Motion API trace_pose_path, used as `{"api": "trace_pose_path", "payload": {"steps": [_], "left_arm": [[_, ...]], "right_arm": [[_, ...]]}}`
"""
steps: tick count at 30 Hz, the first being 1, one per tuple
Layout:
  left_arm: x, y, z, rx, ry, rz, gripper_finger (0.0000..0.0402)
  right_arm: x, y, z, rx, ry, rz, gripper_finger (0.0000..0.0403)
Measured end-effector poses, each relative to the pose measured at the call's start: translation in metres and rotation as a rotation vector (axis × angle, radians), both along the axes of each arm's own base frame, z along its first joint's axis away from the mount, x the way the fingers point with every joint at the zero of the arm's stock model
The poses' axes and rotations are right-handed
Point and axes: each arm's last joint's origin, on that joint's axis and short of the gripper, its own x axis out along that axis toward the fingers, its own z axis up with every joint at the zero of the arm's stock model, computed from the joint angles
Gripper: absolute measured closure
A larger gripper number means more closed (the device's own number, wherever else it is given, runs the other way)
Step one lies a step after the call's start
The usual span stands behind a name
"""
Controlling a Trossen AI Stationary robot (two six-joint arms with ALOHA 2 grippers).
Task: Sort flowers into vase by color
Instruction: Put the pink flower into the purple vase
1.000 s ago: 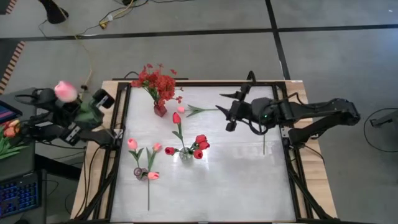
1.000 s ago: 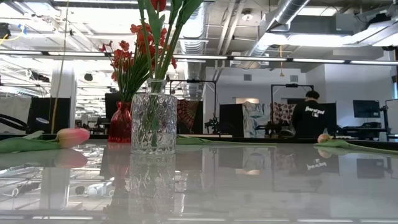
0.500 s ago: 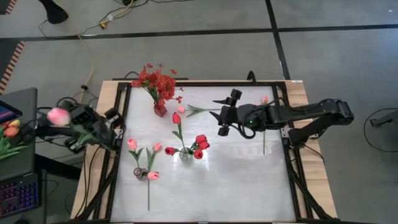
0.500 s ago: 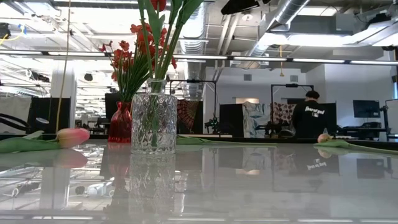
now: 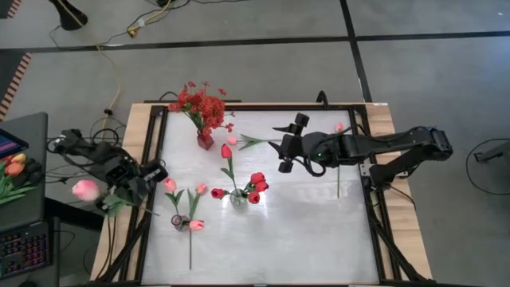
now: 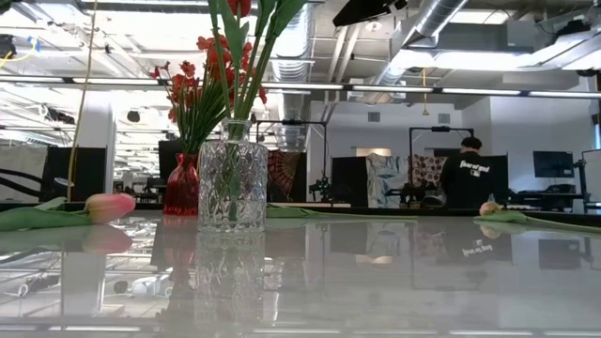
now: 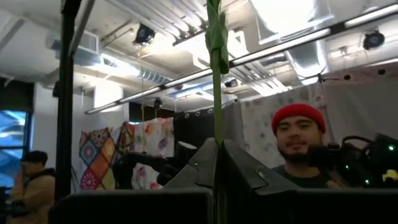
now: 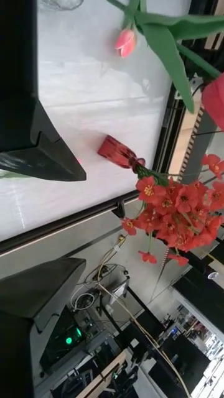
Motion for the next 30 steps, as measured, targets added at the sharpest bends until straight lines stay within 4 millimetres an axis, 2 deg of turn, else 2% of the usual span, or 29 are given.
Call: {"api": "trace_pose_path", "payload": {"steps": [10, 16, 25, 30], "left_arm": [[-0.001, 0.004, -0.011, 0.054, 0.086, 0.242, 0.0401], [-0.010, 0.008, -0.012, 0.036, 0.108, 0.227, 0.0401], [-0.003, 0.006, -0.034, 0.072, 0.223, 0.237, 0.0401], [-0.007, 0.004, -0.041, 0.075, 0.178, 0.153, 0.0401]], "right_arm": [[0.001, 0.001, -0.004, 0.033, 0.012, 0.013, 0.0182], [0.000, 0.002, -0.006, 0.054, 0.032, 0.039, 0.0196], [0.000, 0.002, -0.006, 0.059, 0.030, 0.036, 0.0211], [0.000, 0.002, -0.006, 0.061, 0.029, 0.038, 0.0211]]}}
